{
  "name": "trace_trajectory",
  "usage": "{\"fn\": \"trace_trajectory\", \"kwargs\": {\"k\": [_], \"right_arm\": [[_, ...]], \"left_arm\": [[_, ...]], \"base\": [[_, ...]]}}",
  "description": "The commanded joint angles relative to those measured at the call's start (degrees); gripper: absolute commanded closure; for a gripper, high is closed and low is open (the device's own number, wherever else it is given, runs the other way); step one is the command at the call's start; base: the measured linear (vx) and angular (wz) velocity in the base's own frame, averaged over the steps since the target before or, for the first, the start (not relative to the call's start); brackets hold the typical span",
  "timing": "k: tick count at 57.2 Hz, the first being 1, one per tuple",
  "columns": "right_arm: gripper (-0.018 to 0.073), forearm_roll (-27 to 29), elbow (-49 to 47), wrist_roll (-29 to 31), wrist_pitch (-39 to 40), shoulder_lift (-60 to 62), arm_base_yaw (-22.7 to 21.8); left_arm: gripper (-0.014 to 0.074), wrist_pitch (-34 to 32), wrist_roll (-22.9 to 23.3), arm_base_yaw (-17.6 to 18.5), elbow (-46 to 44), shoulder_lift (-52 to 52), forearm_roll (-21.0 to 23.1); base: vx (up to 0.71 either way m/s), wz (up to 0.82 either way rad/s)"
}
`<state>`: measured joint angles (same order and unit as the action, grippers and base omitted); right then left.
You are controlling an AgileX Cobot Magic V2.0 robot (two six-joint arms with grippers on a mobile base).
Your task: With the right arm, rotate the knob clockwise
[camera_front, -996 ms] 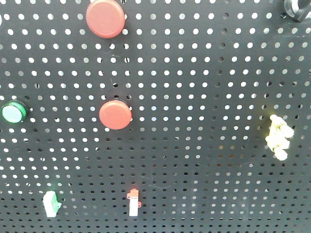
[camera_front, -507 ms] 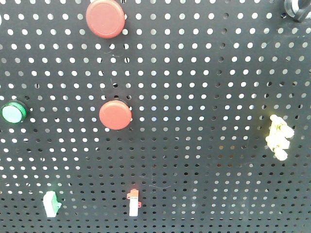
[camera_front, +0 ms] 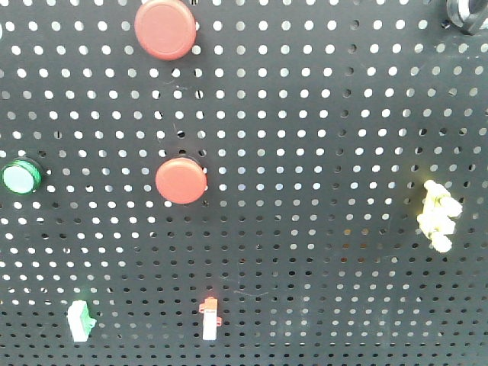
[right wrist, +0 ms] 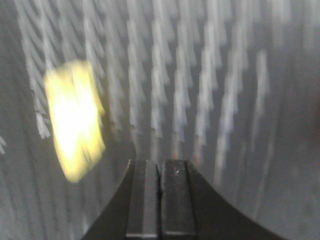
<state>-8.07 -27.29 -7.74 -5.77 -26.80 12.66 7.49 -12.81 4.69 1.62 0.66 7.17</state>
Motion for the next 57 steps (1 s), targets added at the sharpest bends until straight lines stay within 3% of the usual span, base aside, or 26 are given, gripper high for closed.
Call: {"fn": "trace_trajectory", "kwargs": {"k": [1, 10, 17, 19, 26, 57], "right_arm": [[0.0567, 0.49, 8.02, -2.34, 11.33, 5.88, -4.04], [0.0567, 2.43, 22.5, -2.41, 11.92, 16.47, -10.76], [0.0567, 1.0, 29.97, -2.41, 11.37, 22.24, -10.03], [0.0567, 1.0, 29.43, -2.46, 5.77, 23.68, -9.93], [0.0567, 1.0, 29.52, -2.42, 1.91, 26.71, -9.99], [0.0567, 1.13, 29.52, -2.49, 1.67, 28.14, -9.99]], "left_arm": [[0.0603, -4.68, 0.22, 0.45, 1.87, 0.9, 0.59], [0.0603, -4.68, 0.22, 0.45, 1.87, 0.9, 0.59], [0.0603, -4.68, 0.22, 0.45, 1.87, 0.9, 0.59], [0.0603, -4.68, 0.22, 0.45, 1.87, 0.9, 0.59], [0.0603, -4.68, 0.22, 0.45, 1.87, 0.9, 0.59], [0.0603, -4.68, 0.22, 0.45, 1.87, 0.9, 0.59]], "base": [[0.0, 0.0], [0.0, 0.0], [0.0, 0.0], [0.0, 0.0], [0.0, 0.0], [0.0, 0.0]]}}
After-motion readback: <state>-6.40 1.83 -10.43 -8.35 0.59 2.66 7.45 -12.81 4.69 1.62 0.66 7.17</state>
